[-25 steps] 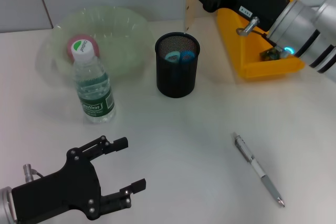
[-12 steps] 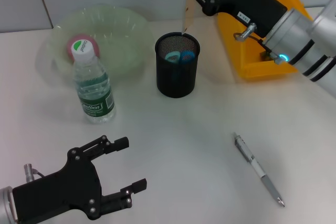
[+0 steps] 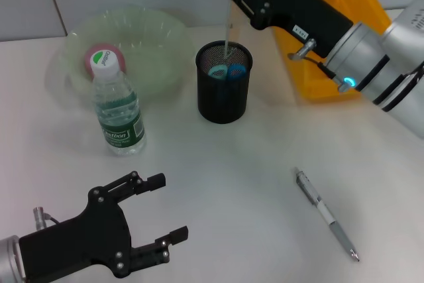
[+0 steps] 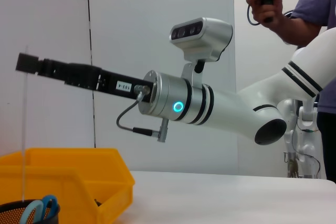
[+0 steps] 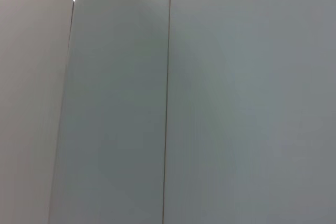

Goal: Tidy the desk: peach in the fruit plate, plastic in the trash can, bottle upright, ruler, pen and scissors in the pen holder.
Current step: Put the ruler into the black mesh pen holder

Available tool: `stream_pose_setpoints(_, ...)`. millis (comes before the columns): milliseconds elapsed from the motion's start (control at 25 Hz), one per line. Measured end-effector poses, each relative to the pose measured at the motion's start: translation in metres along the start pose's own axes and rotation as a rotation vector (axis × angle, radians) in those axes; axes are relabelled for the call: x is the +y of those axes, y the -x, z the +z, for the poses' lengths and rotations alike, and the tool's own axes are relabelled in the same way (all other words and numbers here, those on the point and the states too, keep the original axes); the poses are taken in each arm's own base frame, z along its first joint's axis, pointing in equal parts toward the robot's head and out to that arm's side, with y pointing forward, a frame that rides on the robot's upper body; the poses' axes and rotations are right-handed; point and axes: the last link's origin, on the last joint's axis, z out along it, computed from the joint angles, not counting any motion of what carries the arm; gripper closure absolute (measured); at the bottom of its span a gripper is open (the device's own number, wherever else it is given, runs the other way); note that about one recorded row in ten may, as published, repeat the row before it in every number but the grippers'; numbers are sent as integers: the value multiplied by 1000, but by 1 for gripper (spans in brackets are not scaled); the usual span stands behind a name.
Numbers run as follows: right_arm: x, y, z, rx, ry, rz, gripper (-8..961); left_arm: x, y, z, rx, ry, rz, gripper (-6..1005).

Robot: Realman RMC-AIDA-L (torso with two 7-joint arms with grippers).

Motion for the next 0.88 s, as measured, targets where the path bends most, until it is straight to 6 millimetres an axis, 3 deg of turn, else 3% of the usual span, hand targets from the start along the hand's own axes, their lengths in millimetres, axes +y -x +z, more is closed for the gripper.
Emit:
stream_pose_setpoints(800,7,-17,12,125,38,-37,576,0,-1,4,5,3,15,204)
stream_pose_setpoints(880,7,-17,11,124,35,-37,475,0,-1,4,5,3,15,204)
